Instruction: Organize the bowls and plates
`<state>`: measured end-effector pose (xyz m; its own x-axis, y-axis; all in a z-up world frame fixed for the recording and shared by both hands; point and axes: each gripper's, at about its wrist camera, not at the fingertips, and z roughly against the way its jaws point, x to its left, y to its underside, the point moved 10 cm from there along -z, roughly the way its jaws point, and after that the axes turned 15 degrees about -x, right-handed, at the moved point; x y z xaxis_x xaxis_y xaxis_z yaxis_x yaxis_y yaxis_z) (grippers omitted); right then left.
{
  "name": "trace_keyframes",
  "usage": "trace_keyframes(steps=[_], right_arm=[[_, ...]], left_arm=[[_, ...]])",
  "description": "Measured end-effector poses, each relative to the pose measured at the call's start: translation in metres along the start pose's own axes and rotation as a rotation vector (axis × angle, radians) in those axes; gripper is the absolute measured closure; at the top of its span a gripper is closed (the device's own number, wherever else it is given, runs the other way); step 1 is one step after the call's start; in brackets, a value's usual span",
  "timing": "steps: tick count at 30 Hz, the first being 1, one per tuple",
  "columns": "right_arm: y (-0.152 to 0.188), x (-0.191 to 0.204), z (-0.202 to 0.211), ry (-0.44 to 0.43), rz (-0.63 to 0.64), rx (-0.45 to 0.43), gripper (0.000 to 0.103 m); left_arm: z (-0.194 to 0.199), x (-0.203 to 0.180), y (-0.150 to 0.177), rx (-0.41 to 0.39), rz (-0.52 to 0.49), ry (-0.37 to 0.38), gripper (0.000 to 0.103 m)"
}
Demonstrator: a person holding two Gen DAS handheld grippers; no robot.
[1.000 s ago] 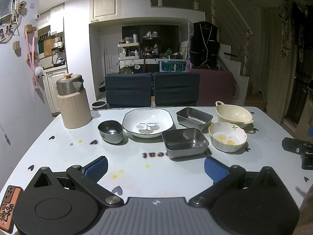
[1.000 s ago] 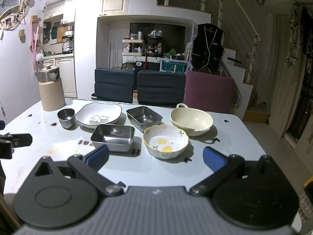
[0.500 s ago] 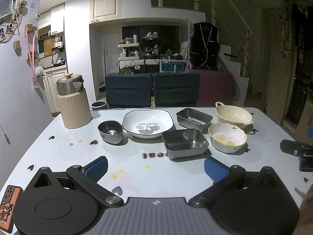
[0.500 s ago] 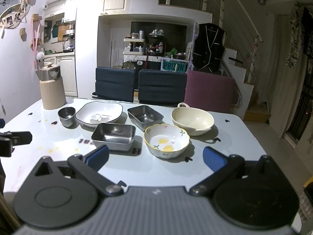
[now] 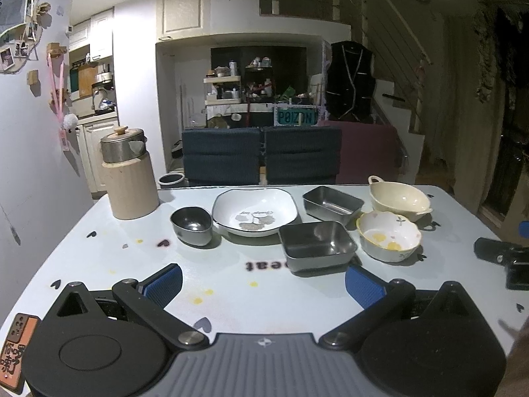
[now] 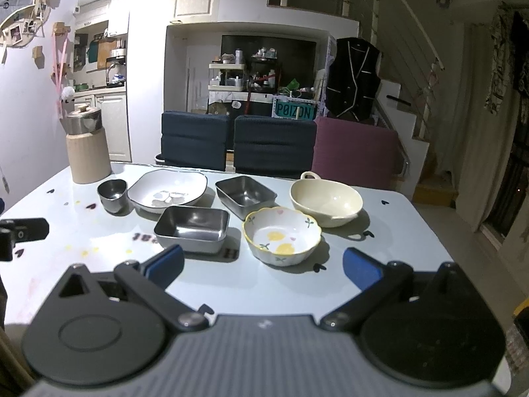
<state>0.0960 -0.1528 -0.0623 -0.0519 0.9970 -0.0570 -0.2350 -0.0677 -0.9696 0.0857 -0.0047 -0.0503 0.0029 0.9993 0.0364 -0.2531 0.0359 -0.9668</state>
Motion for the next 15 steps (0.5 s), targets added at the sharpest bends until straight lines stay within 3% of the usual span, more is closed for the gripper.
trace_keyframes(steps=[9,15], right_arm=[[-0.011,0.002,-0.012,-0.002,-0.05,-0.026,0.0],[-0.026,0.012,-0.029,-0.053,-0.092,-0.043,0.0]], left_arm=[[-0.007,0.0,-0.009,-0.031,-0.055,-0.01,0.0],[-0.019,0.01,-0.029,-0.066,-0.037,-0.01,0.0]])
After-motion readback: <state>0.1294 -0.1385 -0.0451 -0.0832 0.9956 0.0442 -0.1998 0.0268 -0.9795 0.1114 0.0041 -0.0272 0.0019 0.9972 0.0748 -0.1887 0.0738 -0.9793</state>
